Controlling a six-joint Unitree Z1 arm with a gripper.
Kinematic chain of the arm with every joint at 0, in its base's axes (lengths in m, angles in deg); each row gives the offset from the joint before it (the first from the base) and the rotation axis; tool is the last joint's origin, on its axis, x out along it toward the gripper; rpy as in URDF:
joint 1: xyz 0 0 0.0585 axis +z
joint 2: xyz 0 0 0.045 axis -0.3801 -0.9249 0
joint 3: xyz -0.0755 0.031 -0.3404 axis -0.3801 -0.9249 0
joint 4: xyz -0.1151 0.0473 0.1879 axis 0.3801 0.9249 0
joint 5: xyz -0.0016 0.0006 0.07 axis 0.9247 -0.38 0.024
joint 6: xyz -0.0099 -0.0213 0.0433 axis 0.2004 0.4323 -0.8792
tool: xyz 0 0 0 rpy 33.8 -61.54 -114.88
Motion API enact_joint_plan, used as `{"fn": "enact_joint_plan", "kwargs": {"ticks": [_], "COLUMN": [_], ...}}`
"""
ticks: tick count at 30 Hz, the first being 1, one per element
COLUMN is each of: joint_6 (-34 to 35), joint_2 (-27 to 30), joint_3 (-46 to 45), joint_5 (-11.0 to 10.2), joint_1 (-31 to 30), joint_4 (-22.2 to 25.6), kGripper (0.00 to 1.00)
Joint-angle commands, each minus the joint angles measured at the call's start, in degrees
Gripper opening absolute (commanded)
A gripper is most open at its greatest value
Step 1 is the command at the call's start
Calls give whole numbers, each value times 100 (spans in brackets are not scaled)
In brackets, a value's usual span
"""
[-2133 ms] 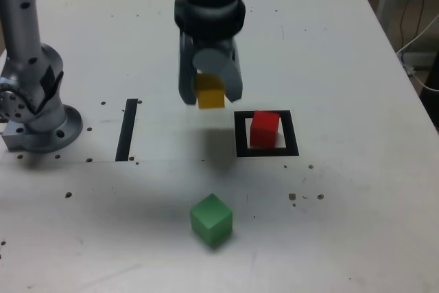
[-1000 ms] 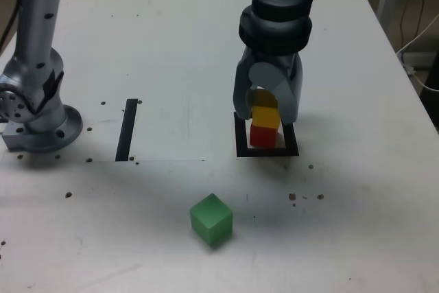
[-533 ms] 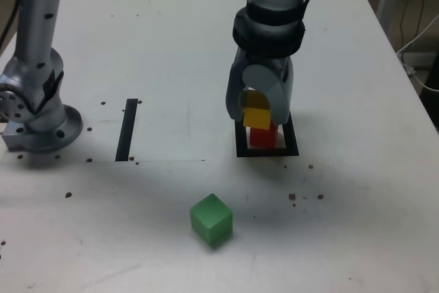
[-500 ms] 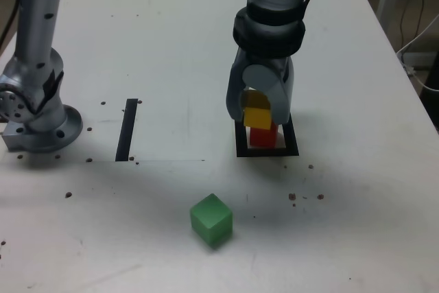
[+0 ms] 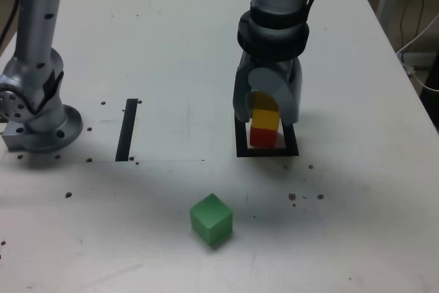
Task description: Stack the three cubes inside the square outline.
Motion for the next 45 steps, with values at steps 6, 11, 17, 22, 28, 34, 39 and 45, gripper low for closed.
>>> {"fn": "enact_joint_plan", "kwargs": {"ticks": [6, 11, 17, 22, 28, 34, 39, 45], "joint_6": [108, 137, 142, 169, 910, 2470, 3578, 4699], "joint_2": [159, 257, 337, 417, 780, 1109, 1237, 1273], "joint_3": [-37, -30, 13, -11, -338, -673, -800, -1023], "joint_5": [-91, -100, -68, 57, 546, 663, 603, 900], "joint_1": [1, 1, 1, -20, -251, -858, -1315, -1931], "joint_4": [75, 126, 199, 265, 709, 810, 711, -44], "kGripper": [99, 99, 99, 100, 100, 100, 100, 100]}}
